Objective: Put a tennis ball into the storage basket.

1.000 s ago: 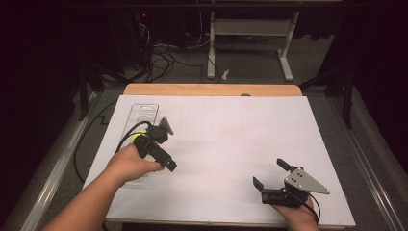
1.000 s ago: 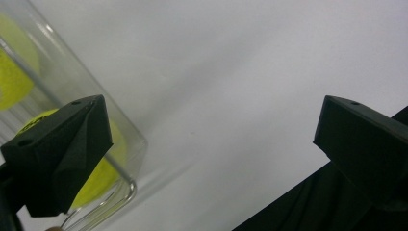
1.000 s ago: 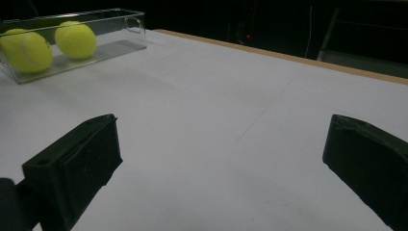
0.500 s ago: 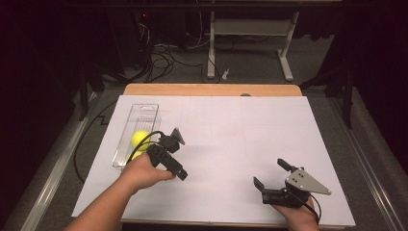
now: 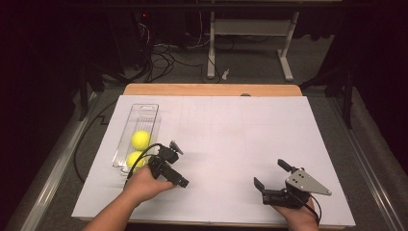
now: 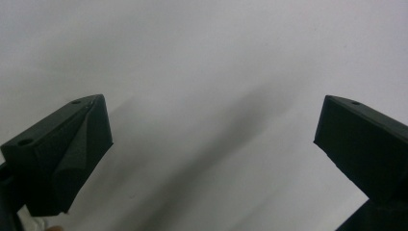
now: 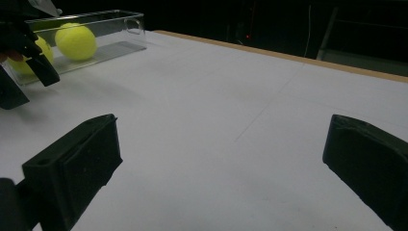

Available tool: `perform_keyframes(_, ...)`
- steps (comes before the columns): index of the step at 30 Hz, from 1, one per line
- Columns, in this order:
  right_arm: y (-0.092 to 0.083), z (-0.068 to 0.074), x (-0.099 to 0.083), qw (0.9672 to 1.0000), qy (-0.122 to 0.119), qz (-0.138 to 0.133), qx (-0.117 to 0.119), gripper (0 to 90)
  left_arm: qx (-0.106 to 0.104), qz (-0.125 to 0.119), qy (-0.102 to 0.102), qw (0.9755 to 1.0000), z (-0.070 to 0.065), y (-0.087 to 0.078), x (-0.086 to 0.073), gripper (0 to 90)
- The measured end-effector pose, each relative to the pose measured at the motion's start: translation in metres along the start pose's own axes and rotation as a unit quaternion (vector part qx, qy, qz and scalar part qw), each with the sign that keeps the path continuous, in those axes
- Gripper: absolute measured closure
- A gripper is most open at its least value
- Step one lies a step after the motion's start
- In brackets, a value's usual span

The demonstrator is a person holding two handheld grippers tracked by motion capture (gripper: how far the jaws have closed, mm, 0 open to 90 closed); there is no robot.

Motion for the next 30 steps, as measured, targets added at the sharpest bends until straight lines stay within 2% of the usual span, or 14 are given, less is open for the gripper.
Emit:
perform_keyframes(1,0.000,0.000,0.000,1.0000,0.001,0.000,0.000,0.2,-0.006,-0.014,0.006,0.9999,-0.001,0.001,-0.001,0.6)
perform_keyframes(3,0.000,0.000,0.000,1.0000,0.001,0.000,-0.001,0.2,-0.004,-0.034,0.013,0.9993,0.000,0.004,-0.005,0.6)
perform_keyframes(5,0.000,-0.001,-0.001,1.0000,0.002,0.000,-0.001,0.2,-0.005,-0.062,0.024,0.9978,0.001,0.008,-0.009,0.6)
perform_keyframes(8,-0.001,-0.001,-0.001,1.0000,0.006,0.000,-0.003,0.2,-0.005,-0.108,0.038,0.9934,0.001,0.011,-0.015,0.6)
perform_keyframes(9,-0.001,-0.002,-0.001,1.0000,0.007,0.000,-0.003,0.2,0.002,-0.123,0.039,0.9917,0.001,0.012,-0.016,0.5)
perform_keyframes(11,-0.002,-0.003,-0.002,0.9999,0.011,-0.001,-0.006,0.2,0.006,-0.153,0.044,0.9872,0.001,0.013,-0.018,0.2)
perform_keyframes(13,-0.001,-0.003,-0.002,0.9999,0.013,-0.001,-0.007,0.2,0.007,-0.172,0.049,0.9839,0.000,0.014,-0.020,0.5)
perform_keyframes(17,-0.001,-0.002,-0.002,0.9999,0.011,0.002,-0.007,0.2,0.003,-0.220,0.062,0.9734,0.000,0.013,-0.024,0.7)
perform_keyframes(18,-0.001,-0.002,-0.003,0.9999,0.012,0.002,-0.008,0.2,0.008,-0.229,0.067,0.9710,0.000,0.012,-0.024,0.7)
perform_keyframes(21,0.000,-0.002,-0.003,0.9999,0.012,0.004,-0.009,0.2,0.005,-0.249,0.081,0.9651,-0.001,0.008,-0.025,0.8)
perform_keyframes(23,0.000,-0.001,-0.003,0.9999,0.013,0.003,-0.009,0.2,-0.001,-0.269,0.085,0.9594,0.000,0.003,-0.026,1.0)
perform_keyframes(25,-0.001,-0.002,-0.002,0.9999,0.013,0.001,-0.010,0.2,-0.002,-0.282,0.089,0.9553,0.000,-0.001,-0.027,1.1)
perform_keyframes(26,-0.001,-0.002,-0.002,0.9998,0.014,0.001,-0.011,0.3,-0.011,-0.288,0.094,0.9529,0.000,-0.003,-0.028,1.5)
perform_keyframes(30,-0.003,-0.004,-0.003,0.9997,0.017,0.001,-0.015,0.2,-0.021,-0.302,0.114,0.9463,-0.003,-0.007,-0.031,1.6)
Point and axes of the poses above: each handheld gripper's, and its own axes: y roughly forward along the jaws, x roughly out of its top, z roughly to its left, the point moved 6 cm from there along y, roughly forward along the jaws, and after that the axes turned 9 degrees about z, right-handed, at the moved point
